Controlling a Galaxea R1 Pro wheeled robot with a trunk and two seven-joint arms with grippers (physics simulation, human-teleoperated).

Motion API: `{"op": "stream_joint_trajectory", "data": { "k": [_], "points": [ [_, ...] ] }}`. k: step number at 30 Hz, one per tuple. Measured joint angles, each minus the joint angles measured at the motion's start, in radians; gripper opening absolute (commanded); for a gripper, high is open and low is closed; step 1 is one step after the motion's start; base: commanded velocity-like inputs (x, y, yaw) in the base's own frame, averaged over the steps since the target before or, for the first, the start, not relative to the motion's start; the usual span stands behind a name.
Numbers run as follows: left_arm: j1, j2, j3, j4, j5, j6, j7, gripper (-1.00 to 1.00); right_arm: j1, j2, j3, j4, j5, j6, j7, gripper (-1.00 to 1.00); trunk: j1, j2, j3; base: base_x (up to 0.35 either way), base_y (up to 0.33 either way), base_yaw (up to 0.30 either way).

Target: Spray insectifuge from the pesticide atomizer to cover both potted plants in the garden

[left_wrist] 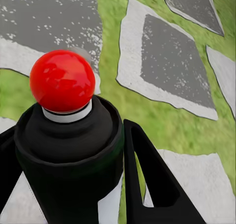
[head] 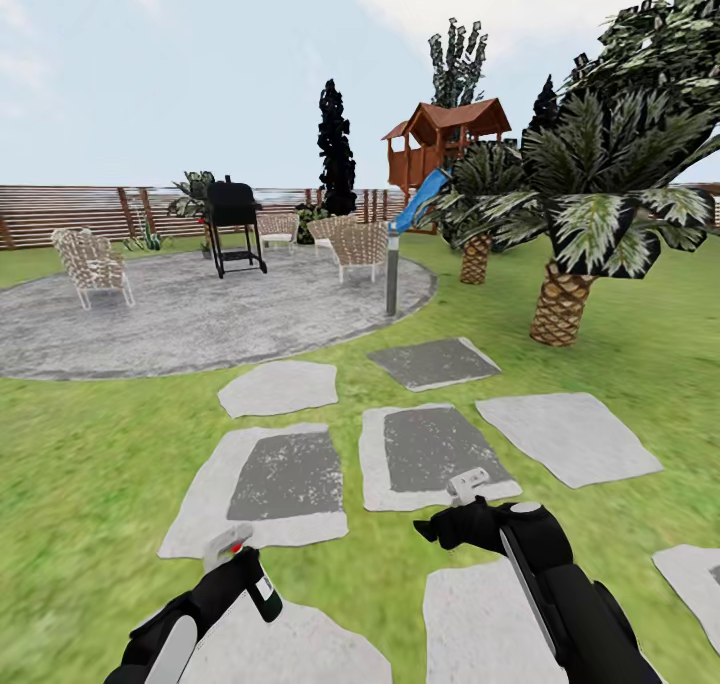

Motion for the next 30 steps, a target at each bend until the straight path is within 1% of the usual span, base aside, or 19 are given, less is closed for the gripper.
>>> {"op": "stream_joint_trajectory", "data": {
  "k": [16,23,27,30],
  "points": [
    [0.000,-0.001,0.000,0.000,-0.001,0.000,0.003,-1.00,0.000,0.000,0.000,0.000,0.000,0.000,0.000,1.00,0.000,0.000,0.000,0.322,0.130,0.000],
    [0.000,-0.006,-0.002,-0.002,0.000,0.000,-0.002,-1.00,0.000,0.000,0.000,0.000,0.000,0.000,0.000,1.00,0.000,0.000,0.000,0.322,0.128,0.000],
    [-0.001,-0.007,-0.026,-0.003,0.001,0.001,0.000,-1.00,0.000,0.000,0.000,0.000,0.000,0.000,0.000,1.00,0.000,0.000,0.000,0.322,0.124,0.000],
    [-0.001,-0.008,-0.036,-0.003,0.000,0.001,0.001,-1.00,0.000,0.000,0.000,0.000,0.000,0.000,0.000,1.00,0.000,0.000,0.000,0.322,0.123,0.000]
  ]
}}
